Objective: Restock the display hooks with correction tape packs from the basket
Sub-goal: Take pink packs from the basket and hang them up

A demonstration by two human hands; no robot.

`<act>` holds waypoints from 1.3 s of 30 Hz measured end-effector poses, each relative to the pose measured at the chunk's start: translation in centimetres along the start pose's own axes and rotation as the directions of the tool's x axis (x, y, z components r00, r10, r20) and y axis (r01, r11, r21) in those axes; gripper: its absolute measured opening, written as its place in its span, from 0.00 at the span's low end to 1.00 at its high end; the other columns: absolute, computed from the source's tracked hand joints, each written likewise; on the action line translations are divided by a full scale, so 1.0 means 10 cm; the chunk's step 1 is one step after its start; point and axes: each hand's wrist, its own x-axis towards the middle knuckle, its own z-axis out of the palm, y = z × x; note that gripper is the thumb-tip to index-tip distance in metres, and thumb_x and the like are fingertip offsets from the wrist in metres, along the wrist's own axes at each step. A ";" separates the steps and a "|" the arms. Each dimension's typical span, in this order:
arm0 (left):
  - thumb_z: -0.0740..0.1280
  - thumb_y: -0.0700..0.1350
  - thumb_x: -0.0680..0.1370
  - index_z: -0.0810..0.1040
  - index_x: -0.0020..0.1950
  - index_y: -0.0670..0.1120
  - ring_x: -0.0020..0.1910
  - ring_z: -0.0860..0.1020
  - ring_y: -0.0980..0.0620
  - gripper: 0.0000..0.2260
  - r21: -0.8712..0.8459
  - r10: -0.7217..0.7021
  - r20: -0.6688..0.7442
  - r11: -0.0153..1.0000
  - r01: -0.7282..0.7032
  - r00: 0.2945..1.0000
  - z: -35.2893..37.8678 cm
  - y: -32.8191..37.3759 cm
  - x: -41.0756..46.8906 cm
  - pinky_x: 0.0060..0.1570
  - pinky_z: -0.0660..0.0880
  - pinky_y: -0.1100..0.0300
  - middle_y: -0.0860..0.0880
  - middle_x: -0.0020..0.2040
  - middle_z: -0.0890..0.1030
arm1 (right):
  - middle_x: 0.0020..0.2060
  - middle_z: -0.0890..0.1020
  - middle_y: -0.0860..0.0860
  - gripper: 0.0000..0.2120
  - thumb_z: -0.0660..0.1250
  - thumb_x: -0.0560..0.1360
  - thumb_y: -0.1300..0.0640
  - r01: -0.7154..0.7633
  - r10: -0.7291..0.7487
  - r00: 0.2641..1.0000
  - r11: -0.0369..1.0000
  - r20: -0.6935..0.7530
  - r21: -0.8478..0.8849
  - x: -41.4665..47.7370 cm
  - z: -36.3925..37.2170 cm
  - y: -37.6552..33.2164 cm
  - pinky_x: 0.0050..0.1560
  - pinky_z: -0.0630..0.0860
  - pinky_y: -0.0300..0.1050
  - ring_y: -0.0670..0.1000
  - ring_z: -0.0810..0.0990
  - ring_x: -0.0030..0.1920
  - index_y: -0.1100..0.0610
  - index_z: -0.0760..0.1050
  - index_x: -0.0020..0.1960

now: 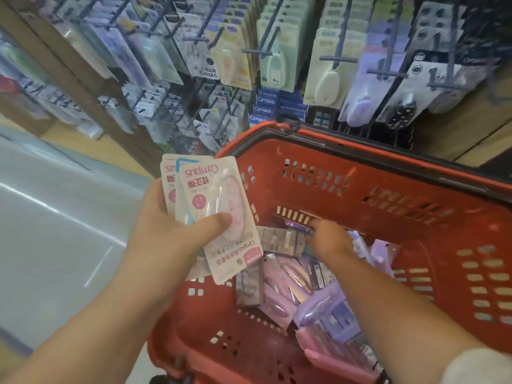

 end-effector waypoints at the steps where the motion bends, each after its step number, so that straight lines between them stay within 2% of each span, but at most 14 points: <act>1: 0.78 0.31 0.71 0.77 0.61 0.53 0.49 0.88 0.48 0.25 0.005 -0.002 0.001 1.000 0.002 1.000 0.00 0.01 0.00 0.48 0.85 0.39 0.52 0.52 0.88 | 0.48 0.86 0.55 0.09 0.66 0.77 0.57 -0.003 0.002 1.000 0.999 -0.024 -0.036 0.01 0.01 0.00 0.47 0.80 0.49 0.60 0.85 0.49 0.53 0.82 0.54; 4: 0.80 0.32 0.70 0.77 0.61 0.52 0.50 0.88 0.46 0.26 0.013 -0.009 0.005 1.000 0.009 1.000 -0.01 0.02 0.01 0.50 0.84 0.37 0.51 0.53 0.88 | 0.46 0.85 0.56 0.09 0.64 0.79 0.56 0.019 -0.019 0.996 1.000 -0.091 -0.002 -0.02 -0.03 -0.03 0.41 0.73 0.46 0.61 0.84 0.47 0.55 0.83 0.51; 7: 0.82 0.35 0.66 0.77 0.63 0.50 0.52 0.88 0.44 0.29 0.010 -0.015 0.007 1.000 0.015 1.000 0.00 0.02 0.02 0.51 0.84 0.35 0.49 0.54 0.88 | 0.40 0.83 0.57 0.10 0.66 0.80 0.55 0.127 -0.103 0.967 0.988 -0.234 0.091 -0.17 -0.18 -0.02 0.38 0.64 0.47 0.62 0.80 0.44 0.57 0.79 0.41; 9: 0.82 0.35 0.66 0.77 0.64 0.50 0.52 0.87 0.43 0.30 -0.002 -0.022 0.004 1.000 0.022 1.000 0.02 0.02 0.02 0.52 0.83 0.34 0.49 0.55 0.87 | 0.33 0.77 0.52 0.12 0.69 0.79 0.55 0.220 -0.154 0.940 0.956 -0.305 0.196 -0.29 -0.32 -0.01 0.36 0.63 0.49 0.61 0.77 0.40 0.52 0.73 0.37; 11: 0.82 0.36 0.66 0.77 0.64 0.50 0.53 0.87 0.45 0.30 0.000 -0.009 -0.002 1.000 0.009 1.000 0.04 0.01 0.02 0.53 0.83 0.35 0.50 0.54 0.87 | 0.30 0.73 0.48 0.13 0.69 0.80 0.54 0.261 -0.145 0.933 0.903 -0.331 0.341 -0.41 -0.50 -0.02 0.35 0.63 0.49 0.56 0.73 0.36 0.52 0.71 0.38; 14: 0.80 0.33 0.70 0.78 0.63 0.53 0.52 0.87 0.50 0.26 0.015 0.021 0.004 1.000 -0.021 1.000 0.08 -0.01 0.00 0.55 0.83 0.37 0.52 0.54 0.87 | 0.35 0.77 0.48 0.09 0.66 0.82 0.56 0.291 -0.111 0.938 0.766 -0.328 0.573 -0.64 -0.91 -0.09 0.36 0.69 0.45 0.49 0.74 0.36 0.57 0.75 0.43; 17: 0.82 0.37 0.68 0.78 0.62 0.54 0.53 0.87 0.51 0.28 0.019 0.031 0.021 0.999 -0.032 0.999 0.15 0.00 -0.04 0.56 0.83 0.38 0.53 0.55 0.87 | 0.43 0.80 0.52 0.06 0.64 0.84 0.58 0.260 -0.115 0.965 0.543 -0.236 0.799 -0.98 -1.36 -0.19 0.31 0.80 0.45 0.49 0.80 0.38 0.56 0.77 0.50; 20: 0.83 0.40 0.64 0.77 0.63 0.53 0.54 0.86 0.50 0.30 0.021 0.057 0.023 0.998 -0.057 0.998 0.26 0.04 -0.12 0.56 0.83 0.40 0.52 0.55 0.87 | 0.43 0.80 0.56 0.06 0.63 0.84 0.60 0.280 -0.159 0.959 0.372 -0.236 0.885 -1.30 -1.71 -0.26 0.27 0.80 0.45 0.51 0.81 0.36 0.56 0.78 0.50; 23: 0.82 0.36 0.67 0.76 0.57 0.55 0.52 0.86 0.51 0.26 0.001 0.097 0.029 0.995 -0.097 0.995 0.39 0.07 -0.19 0.53 0.83 0.48 0.53 0.52 0.86 | 0.44 0.83 0.56 0.08 0.63 0.84 0.60 0.290 -0.153 0.953 0.216 -0.261 0.932 -1.54 -1.93 -0.33 0.30 0.81 0.45 0.53 0.83 0.40 0.57 0.80 0.50; 27: 0.82 0.37 0.67 0.76 0.61 0.53 0.53 0.86 0.51 0.27 -0.066 0.113 0.035 0.992 -0.110 0.993 0.51 0.16 -0.29 0.54 0.84 0.43 0.52 0.54 0.86 | 0.47 0.85 0.52 0.05 0.63 0.84 0.59 0.283 -0.117 0.955 0.079 -0.273 0.956 -1.75 -2.08 -0.34 0.31 0.82 0.45 0.52 0.85 0.43 0.56 0.77 0.57; 29: 0.81 0.36 0.68 0.76 0.63 0.51 0.52 0.86 0.52 0.28 -0.083 0.130 0.026 0.988 -0.127 0.991 0.54 0.21 -0.33 0.54 0.84 0.41 0.51 0.55 0.86 | 0.50 0.85 0.52 0.07 0.66 0.82 0.59 0.294 -0.147 0.947 0.050 -0.284 0.954 -1.83 -2.11 -0.30 0.32 0.83 0.45 0.51 0.86 0.46 0.54 0.75 0.60; 33: 0.81 0.34 0.70 0.76 0.63 0.49 0.53 0.86 0.51 0.26 -0.077 0.158 0.029 0.985 -0.155 0.987 0.57 0.25 -0.40 0.53 0.84 0.44 0.50 0.55 0.86 | 0.51 0.86 0.50 0.18 0.73 0.75 0.67 0.334 -0.240 0.922 0.091 -0.305 0.938 -1.96 -2.14 -0.25 0.36 0.84 0.45 0.51 0.86 0.49 0.50 0.77 0.59; 36: 0.78 0.32 0.72 0.76 0.63 0.49 0.52 0.86 0.50 0.24 -0.083 0.158 0.050 0.985 -0.154 0.986 0.53 0.29 -0.41 0.47 0.84 0.49 0.50 0.54 0.86 | 0.52 0.85 0.52 0.22 0.68 0.76 0.72 0.362 -0.241 0.912 0.092 -0.332 0.928 -2.00 -2.17 -0.25 0.33 0.82 0.45 0.52 0.85 0.49 0.49 0.77 0.61; 39: 0.77 0.33 0.73 0.77 0.64 0.49 0.51 0.87 0.49 0.23 -0.101 0.155 0.080 0.984 -0.147 0.985 0.44 0.35 -0.37 0.43 0.84 0.49 0.49 0.54 0.87 | 0.54 0.83 0.54 0.21 0.65 0.78 0.69 0.399 -0.223 0.904 0.131 -0.365 0.908 -2.05 -2.24 -0.34 0.28 0.77 0.45 0.54 0.81 0.45 0.46 0.76 0.62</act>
